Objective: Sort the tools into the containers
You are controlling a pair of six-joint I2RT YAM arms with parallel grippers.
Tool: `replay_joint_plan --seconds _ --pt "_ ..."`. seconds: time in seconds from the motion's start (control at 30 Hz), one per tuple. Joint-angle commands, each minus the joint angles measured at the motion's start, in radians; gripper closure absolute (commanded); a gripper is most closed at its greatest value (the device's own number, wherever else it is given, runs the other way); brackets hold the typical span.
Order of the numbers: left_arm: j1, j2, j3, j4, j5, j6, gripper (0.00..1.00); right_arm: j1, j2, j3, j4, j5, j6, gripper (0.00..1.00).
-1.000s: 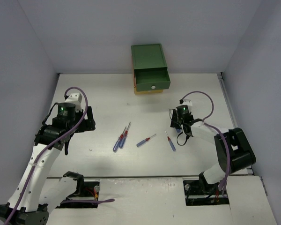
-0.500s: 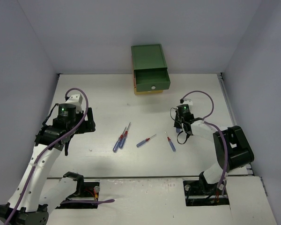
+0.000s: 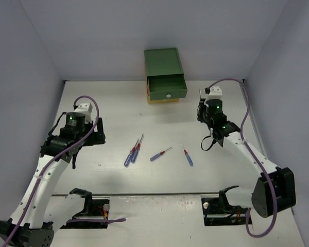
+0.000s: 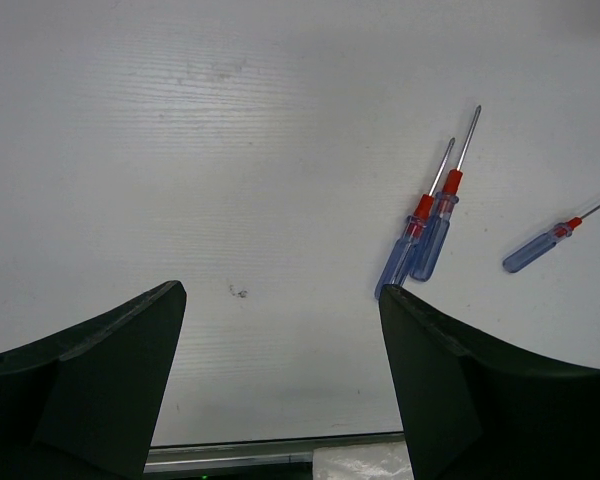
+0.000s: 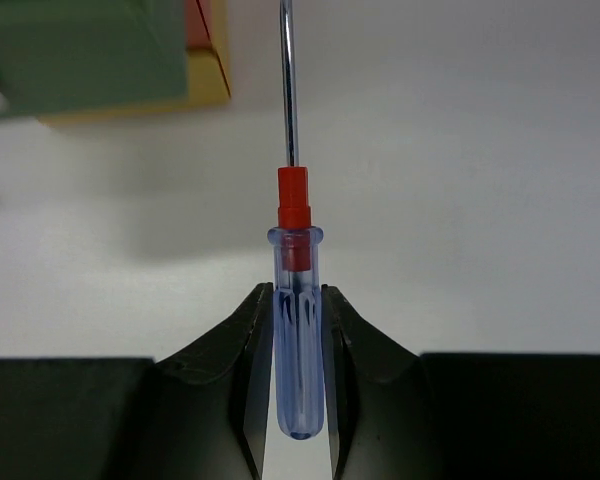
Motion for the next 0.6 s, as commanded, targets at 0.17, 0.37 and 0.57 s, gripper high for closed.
replay_joint_plan --seconds 0.17,0.37,0.57 --pt "0.000 0.010 0.049 0.022 -0.004 0.016 0.25 -0.005 0.115 0.398 0.044 -0.290 -0.483 1.00" --pt "0.000 -0.010 0.041 0.020 -0.004 0.006 0.25 -0.003 0.294 0.576 0.044 -0.505 -0.674 0.94" --pt "0.000 -0.027 0.041 0.018 -0.012 0.000 0.25 -0.003 0.401 0.663 0.043 -0.586 -0.768 0.94"
